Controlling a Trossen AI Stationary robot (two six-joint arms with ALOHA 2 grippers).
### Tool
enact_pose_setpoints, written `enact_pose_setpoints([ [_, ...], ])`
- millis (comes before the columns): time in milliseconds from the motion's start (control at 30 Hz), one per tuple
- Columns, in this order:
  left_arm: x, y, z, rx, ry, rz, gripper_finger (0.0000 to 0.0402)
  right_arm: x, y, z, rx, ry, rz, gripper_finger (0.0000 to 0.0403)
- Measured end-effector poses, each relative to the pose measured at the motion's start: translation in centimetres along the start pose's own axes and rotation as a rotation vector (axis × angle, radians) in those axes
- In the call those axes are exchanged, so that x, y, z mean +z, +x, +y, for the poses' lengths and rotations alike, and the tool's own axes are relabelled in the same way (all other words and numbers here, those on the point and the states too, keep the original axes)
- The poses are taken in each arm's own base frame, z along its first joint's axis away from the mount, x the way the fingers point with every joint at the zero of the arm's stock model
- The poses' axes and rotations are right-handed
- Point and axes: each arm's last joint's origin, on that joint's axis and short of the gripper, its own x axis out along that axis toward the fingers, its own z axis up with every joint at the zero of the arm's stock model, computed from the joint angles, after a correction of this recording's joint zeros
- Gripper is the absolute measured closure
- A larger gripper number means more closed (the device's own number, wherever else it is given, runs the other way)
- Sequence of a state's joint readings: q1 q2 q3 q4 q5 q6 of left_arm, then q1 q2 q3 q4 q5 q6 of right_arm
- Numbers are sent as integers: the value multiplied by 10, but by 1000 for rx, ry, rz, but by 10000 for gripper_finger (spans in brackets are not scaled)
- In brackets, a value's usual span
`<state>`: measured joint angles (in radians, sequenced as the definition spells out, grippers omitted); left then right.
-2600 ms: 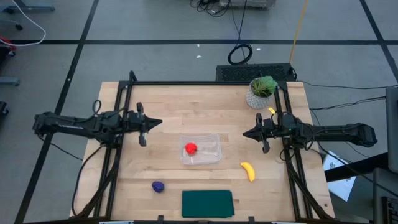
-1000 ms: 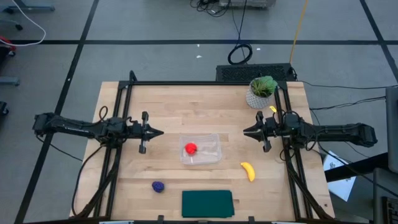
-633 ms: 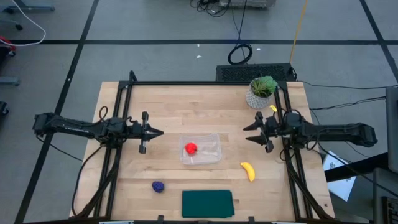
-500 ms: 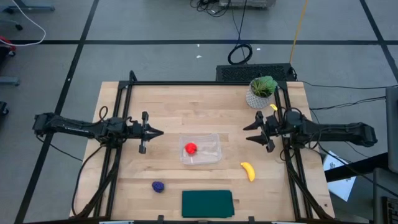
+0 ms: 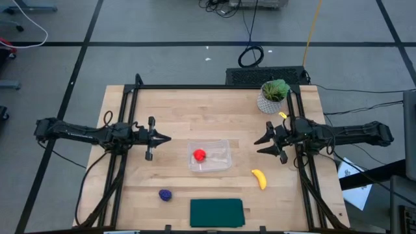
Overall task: Pick and placing Produce into tupperware
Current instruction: Put the yellow banana into the transparent bin
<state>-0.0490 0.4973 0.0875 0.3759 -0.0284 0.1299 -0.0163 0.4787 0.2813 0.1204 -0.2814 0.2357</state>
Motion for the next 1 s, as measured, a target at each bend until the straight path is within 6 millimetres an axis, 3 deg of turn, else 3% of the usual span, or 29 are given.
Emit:
enact_pose_setpoints([
  [200, 0, 0, 0, 0, 0, 0, 376, 1, 2, 0, -19, 9, 7, 296],
  [567, 0, 0, 0, 0, 0, 0, 376, 29, 8, 5, -54, 46, 149, 396],
  [1000, 0, 0, 0, 0, 0, 0, 376, 44, 22, 18, -96, 100, 343, 402],
])
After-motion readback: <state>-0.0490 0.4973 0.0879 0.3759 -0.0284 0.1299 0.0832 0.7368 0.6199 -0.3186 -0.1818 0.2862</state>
